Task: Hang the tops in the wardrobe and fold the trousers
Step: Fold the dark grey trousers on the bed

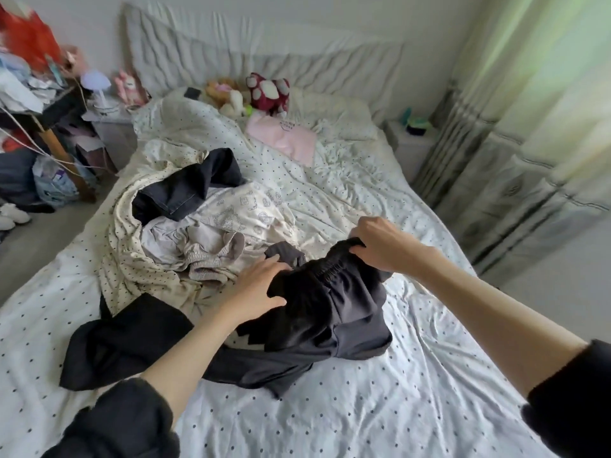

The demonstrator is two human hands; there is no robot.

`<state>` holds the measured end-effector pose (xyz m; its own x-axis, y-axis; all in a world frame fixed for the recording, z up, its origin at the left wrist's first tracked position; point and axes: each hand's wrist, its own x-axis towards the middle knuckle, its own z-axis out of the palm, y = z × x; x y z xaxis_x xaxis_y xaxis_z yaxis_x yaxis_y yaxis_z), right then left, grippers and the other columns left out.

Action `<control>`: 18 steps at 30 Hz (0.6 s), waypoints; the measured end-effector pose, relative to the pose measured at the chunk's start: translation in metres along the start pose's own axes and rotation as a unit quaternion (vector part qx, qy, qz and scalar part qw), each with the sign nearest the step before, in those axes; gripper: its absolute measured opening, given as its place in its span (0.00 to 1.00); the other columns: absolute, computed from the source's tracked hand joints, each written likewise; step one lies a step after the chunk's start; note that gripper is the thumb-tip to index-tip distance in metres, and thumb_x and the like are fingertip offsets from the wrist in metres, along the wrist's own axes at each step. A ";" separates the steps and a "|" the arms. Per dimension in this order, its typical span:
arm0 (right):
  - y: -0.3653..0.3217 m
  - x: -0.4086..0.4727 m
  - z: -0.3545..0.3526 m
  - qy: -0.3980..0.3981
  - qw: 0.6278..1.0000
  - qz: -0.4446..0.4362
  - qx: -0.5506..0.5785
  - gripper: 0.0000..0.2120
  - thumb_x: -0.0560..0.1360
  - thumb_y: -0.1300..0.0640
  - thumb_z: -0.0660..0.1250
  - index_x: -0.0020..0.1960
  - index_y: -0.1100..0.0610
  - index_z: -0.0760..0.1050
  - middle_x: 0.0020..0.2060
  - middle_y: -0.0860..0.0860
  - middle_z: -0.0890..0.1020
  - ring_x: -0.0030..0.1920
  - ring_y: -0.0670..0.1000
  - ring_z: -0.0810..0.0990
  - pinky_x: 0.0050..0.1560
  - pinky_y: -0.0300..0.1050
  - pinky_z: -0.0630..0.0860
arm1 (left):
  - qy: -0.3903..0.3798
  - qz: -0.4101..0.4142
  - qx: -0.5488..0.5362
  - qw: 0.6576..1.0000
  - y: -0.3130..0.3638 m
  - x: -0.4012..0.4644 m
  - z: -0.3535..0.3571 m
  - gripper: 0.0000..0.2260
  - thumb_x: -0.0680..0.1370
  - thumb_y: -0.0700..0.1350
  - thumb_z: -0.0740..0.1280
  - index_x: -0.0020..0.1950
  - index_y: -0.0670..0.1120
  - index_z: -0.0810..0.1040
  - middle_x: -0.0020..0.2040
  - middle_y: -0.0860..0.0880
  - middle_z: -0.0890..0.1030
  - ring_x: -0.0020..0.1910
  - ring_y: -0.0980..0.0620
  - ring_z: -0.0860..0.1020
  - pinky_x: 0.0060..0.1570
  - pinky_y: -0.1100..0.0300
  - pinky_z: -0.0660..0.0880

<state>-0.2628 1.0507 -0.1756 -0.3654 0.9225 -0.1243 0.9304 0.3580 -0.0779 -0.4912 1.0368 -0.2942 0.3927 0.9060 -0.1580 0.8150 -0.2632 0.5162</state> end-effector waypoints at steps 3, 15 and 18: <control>0.017 -0.028 -0.005 -0.020 0.999 0.027 0.011 0.07 0.78 0.60 0.62 0.52 0.64 0.74 0.49 0.51 0.70 0.49 0.53 0.74 0.48 0.42 0.71 | -0.050 0.015 0.028 0.998 0.028 0.009 0.002 0.26 0.76 0.46 0.68 0.71 0.54 0.62 0.77 0.51 0.52 0.77 0.50 0.45 0.72 0.47 0.46; 0.117 -0.114 -0.028 0.080 0.984 0.131 0.091 0.08 0.75 0.59 0.67 0.40 0.57 0.69 0.34 0.51 0.74 0.40 0.55 0.74 0.43 0.50 0.72 | -0.064 0.042 0.031 0.997 0.099 0.040 0.031 0.30 0.75 0.48 0.68 0.74 0.55 0.59 0.70 0.49 0.57 0.72 0.47 0.54 0.70 0.53 0.57; 0.157 -0.134 -0.021 0.103 0.975 0.157 0.117 0.08 0.74 0.59 0.68 0.40 0.56 0.69 0.35 0.51 0.76 0.41 0.55 0.75 0.43 0.51 0.73 | -0.078 -0.001 -0.119 0.990 0.128 0.060 0.050 0.31 0.77 0.50 0.67 0.76 0.52 0.56 0.75 0.48 0.56 0.74 0.49 0.55 0.72 0.53 0.56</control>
<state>-0.0671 0.9861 -0.1508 -0.0277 0.9994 0.0215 0.9548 0.0329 -0.2956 -0.3423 1.0408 -0.2793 0.4680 0.8392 -0.2769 0.6993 -0.1600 0.6967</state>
